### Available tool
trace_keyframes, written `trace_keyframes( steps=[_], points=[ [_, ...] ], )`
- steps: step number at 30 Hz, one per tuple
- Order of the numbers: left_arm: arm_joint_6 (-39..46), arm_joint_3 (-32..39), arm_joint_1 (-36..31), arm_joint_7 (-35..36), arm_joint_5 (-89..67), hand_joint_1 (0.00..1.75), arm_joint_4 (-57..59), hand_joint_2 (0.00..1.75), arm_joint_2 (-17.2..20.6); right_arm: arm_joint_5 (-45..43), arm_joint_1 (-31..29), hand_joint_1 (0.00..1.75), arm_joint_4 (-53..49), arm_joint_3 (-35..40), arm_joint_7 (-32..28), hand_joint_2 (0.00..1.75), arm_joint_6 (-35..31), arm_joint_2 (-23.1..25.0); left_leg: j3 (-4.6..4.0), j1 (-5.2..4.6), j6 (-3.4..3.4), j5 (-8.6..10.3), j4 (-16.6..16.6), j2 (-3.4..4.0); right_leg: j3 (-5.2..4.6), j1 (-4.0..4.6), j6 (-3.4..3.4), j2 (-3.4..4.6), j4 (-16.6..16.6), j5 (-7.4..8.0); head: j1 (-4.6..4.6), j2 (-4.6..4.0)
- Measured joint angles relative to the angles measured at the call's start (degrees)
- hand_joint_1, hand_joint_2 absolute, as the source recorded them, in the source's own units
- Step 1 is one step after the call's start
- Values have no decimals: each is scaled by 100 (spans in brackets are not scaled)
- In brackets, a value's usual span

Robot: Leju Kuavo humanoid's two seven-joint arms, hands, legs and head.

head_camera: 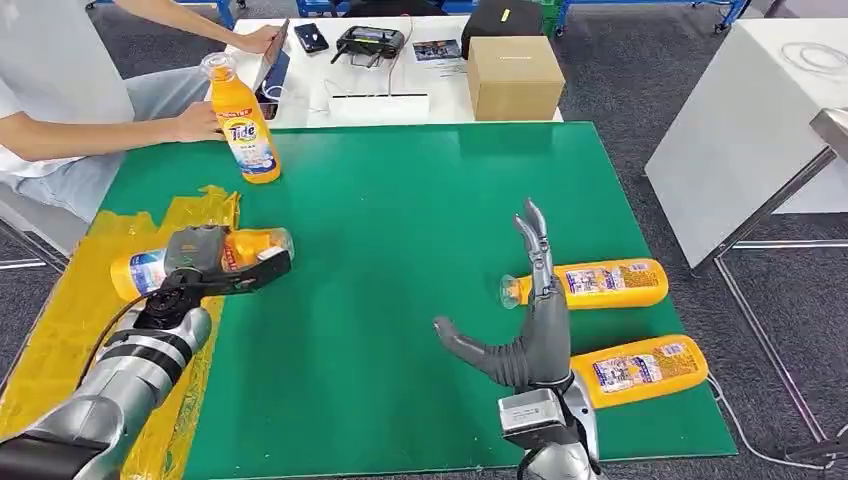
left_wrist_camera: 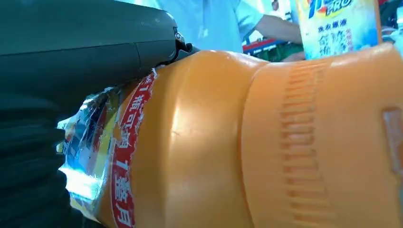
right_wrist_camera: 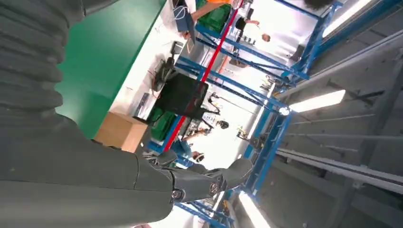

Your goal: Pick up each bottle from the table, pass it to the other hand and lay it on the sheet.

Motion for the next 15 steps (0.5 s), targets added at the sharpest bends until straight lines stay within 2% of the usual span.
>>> trace_keyframes(
  steps=[8, 9, 10, 15],
  points=[
    [-42, 59, 0, -100, 144, 175, 129, 175, -9, -74, -1, 0, 31, 0, 0, 175, 55, -2, 0, 0, 0, 0, 0, 0, 1, 0, 0, 0, 0, 0, 2, 0],
    [-44, 68, 0, -120, 171, 96, 151, 175, -9, -85, -3, 0, 39, 0, 2, 175, 68, -2, 0, 0, 0, 0, 0, -1, 1, 0, 0, 0, 0, 0, 2, 0],
    [-46, 79, -1, -129, 175, 0, 173, 175, -9, -90, -7, 0, 50, 0, 2, 175, 76, -2, 0, 0, 0, 0, 0, -1, 1, 0, 0, 0, 1, 0, 2, 0],
    [-39, 138, 0, -149, 243, 0, 291, 175, -11, -118, -32, 0, 105, 2, 9, 175, 136, -7, 0, 0, 0, 0, 0, -1, 1, 0, 0, 0, 0, 0, 2, 0]
  ],
)
